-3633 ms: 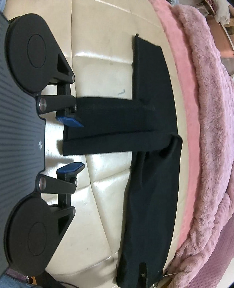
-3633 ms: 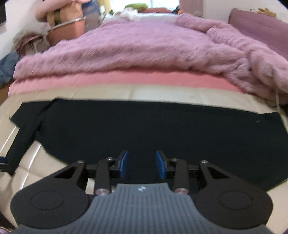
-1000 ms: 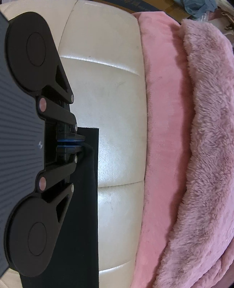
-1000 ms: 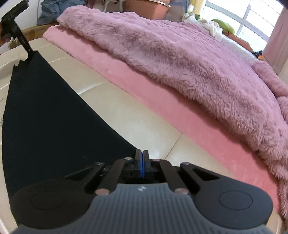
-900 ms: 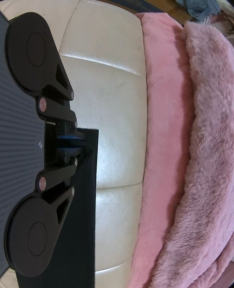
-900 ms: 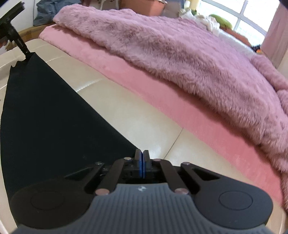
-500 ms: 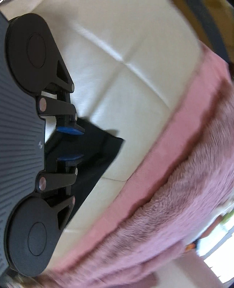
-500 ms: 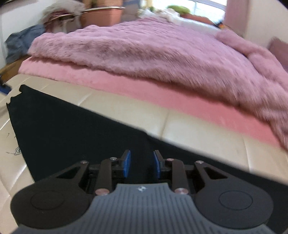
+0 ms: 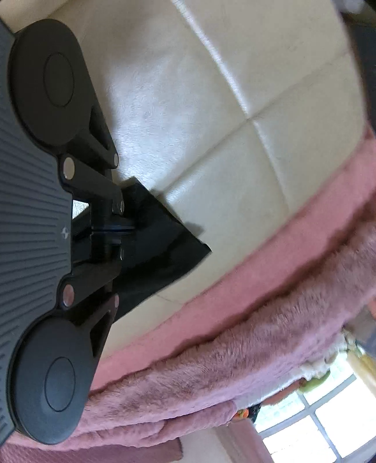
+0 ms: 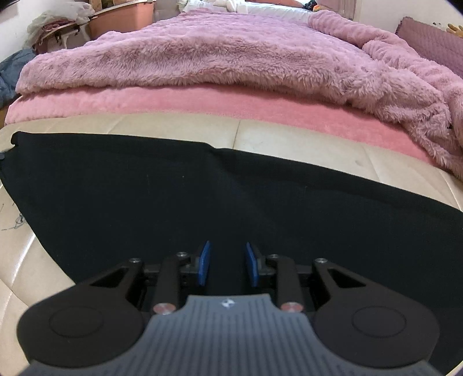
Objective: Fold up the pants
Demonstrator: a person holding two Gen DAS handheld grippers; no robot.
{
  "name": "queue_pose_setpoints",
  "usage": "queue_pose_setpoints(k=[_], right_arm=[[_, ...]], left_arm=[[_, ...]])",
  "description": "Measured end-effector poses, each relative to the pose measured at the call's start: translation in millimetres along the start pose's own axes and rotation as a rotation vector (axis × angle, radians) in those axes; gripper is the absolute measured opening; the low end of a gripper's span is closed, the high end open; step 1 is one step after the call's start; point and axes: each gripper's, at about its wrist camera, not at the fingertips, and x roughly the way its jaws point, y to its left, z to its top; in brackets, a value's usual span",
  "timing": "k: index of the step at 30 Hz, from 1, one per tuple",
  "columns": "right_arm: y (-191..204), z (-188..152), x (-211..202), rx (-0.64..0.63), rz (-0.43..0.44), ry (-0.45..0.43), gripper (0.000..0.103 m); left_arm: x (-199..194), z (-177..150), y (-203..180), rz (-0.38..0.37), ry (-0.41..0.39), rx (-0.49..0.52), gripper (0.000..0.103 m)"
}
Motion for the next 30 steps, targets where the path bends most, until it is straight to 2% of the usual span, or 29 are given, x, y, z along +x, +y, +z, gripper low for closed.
queue_pose_setpoints(k=[2,6,10,14,15,19,21,28,29,30], right_arm=[[2,0,1,-0.009,-0.005,0.004,0.023],[2,1,3,-0.009,-0.005,0.016,0.023],[2,2,3,-0.008,-0.005,0.021,0.023],[2,4,3,-0.011,-0.005,0.026,0.024],[2,5,2,-0.011,-0.007,0.023,0.024],[1,4,-10,0.016,-0.010,-0.016,0.024],[0,3,-13,0.022,-0.011,-0.017,0.024],[-4,-5,-22,0.031,-0.015,-0.019,0.024],[-4,-6,-23,0.030,-0.020,-0.018,0.024],[-5,-7,-24,0.032,-0.028,-0.017,0.024]], left_arm=[[-8,-1,-2,0.013,-0.017,0.029,0.000],[2,-2,11,0.068,0.030,0.045,0.000],[2,-2,15,0.053,0.025,0.035,0.004],[-12,-7,14,0.061,-0.010,0.009,0.040],[-16,-9,15,0.049,-0.024,-0.010,0.041],[-16,-20,25,-0.015,-0.023,-0.116,0.041],[-8,-24,29,-0.018,-0.024,-0.165,0.041],[6,-28,24,-0.024,-0.111,-0.181,0.040],[8,-28,21,-0.013,-0.123,-0.170,0.028],[8,-29,19,0.015,-0.134,-0.158,0.005]])
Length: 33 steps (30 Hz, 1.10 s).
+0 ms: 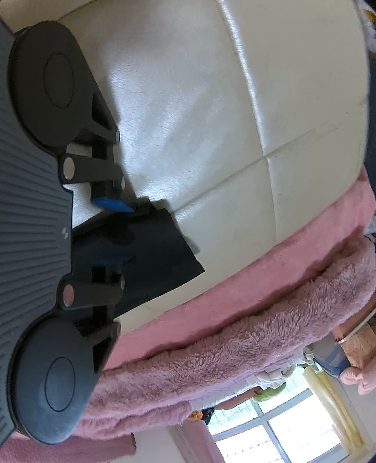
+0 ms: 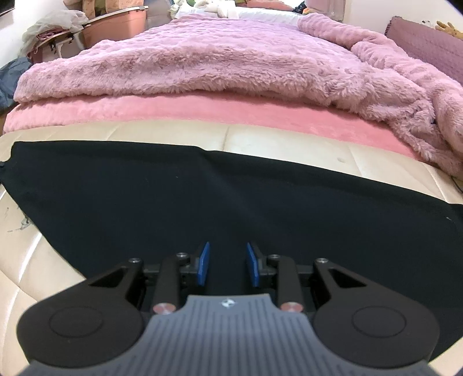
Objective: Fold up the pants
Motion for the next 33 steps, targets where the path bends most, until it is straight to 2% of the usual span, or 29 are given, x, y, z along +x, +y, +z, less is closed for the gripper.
queue_pose_setpoints(k=[1,3,9,15,18,20,24,28,33], right_arm=[[-3,-1,-2,0.003,-0.007,-0.001,0.024],[-8,-3,-6,0.012,-0.021,-0.003,0.024],[-14,-12,-17,-0.011,-0.029,0.029,0.024],[15,-27,-23,-0.045,0.068,0.057,0.024],[37,-34,-21,-0.075,0.124,0.073,0.023],[53,-37,-17,-0.098,0.143,0.080,0.024],[68,-34,-21,-0.125,0.161,0.064,0.024],[61,-28,-31,-0.063,0.191,0.047,0.024],[48,-27,-40,0.028,0.193,0.038,0.024]], left_arm=[[0,-1,0,0.033,-0.009,0.004,0.004],[-4,-2,2,0.023,-0.027,-0.023,0.003],[-34,14,4,0.043,-0.100,0.030,0.003],[-79,53,16,0.104,-0.204,0.092,0.003],[-100,68,16,0.106,-0.235,0.112,0.002],[-111,68,3,0.093,-0.245,0.161,0.002],[-133,45,-38,0.039,-0.280,0.303,0.002],[-146,10,-94,-0.013,-0.310,0.475,0.002],[-150,-53,-164,-0.056,-0.345,0.705,0.002]])
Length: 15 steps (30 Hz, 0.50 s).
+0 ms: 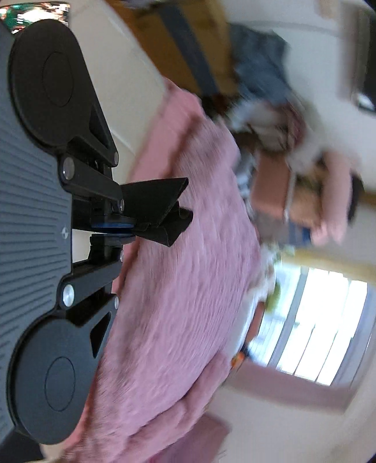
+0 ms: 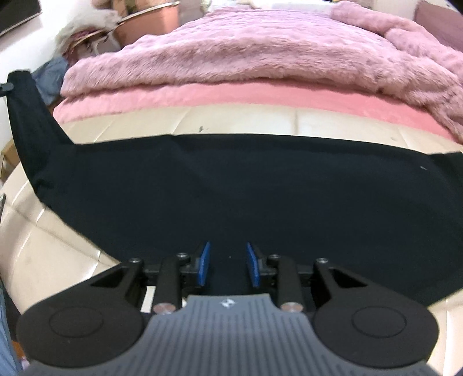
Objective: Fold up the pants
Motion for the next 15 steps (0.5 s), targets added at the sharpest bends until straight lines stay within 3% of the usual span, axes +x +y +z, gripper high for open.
queue_pose_setpoints(k=[5,9,15], right_arm=[[-19,0,-16,0.135,0.039,-0.032,0.024],[-33,-3,-28,0.182,0.036,-0.057,0.024],[-51,-19,-37,0.241,0.028,-0.049,0.025]], left_arm=[[12,-30,-94,-0.081,0.029,0.186,0.002],[21,-85,-160,-0.162,0.097,0.363,0.002],[34,-194,-207,-0.281,0.320,0.600,0.002]])
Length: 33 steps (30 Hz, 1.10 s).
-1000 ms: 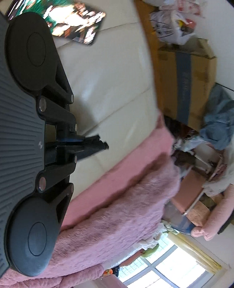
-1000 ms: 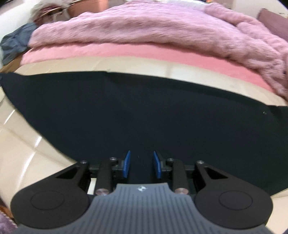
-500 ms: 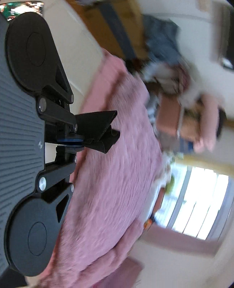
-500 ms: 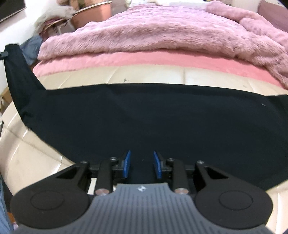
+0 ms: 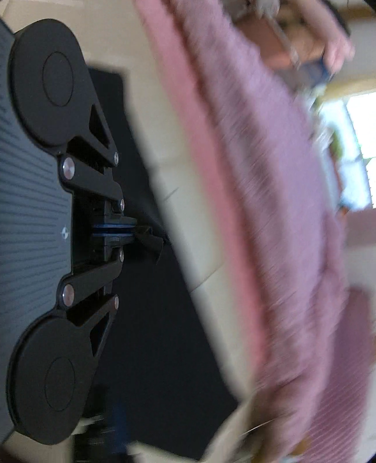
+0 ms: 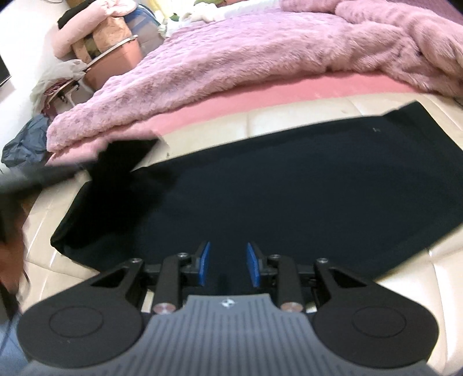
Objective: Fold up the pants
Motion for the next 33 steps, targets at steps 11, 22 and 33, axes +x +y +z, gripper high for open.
queue_pose_setpoints(k=[11,22,33], right_arm=[[0,-15,6,0.020,0.038,0.036,0.025],[9,-14,16,-0.022,0.064,0.009,0.025],[5,-8,22,-0.031,0.116,0.001,0.025]], left_arm=[[14,-16,31,-0.372,0.146,-0.188,0.028],[38,3,26,-0.231,0.183,-0.204,0.050],[53,3,49,-0.299,0.233,-0.294,0.008]])
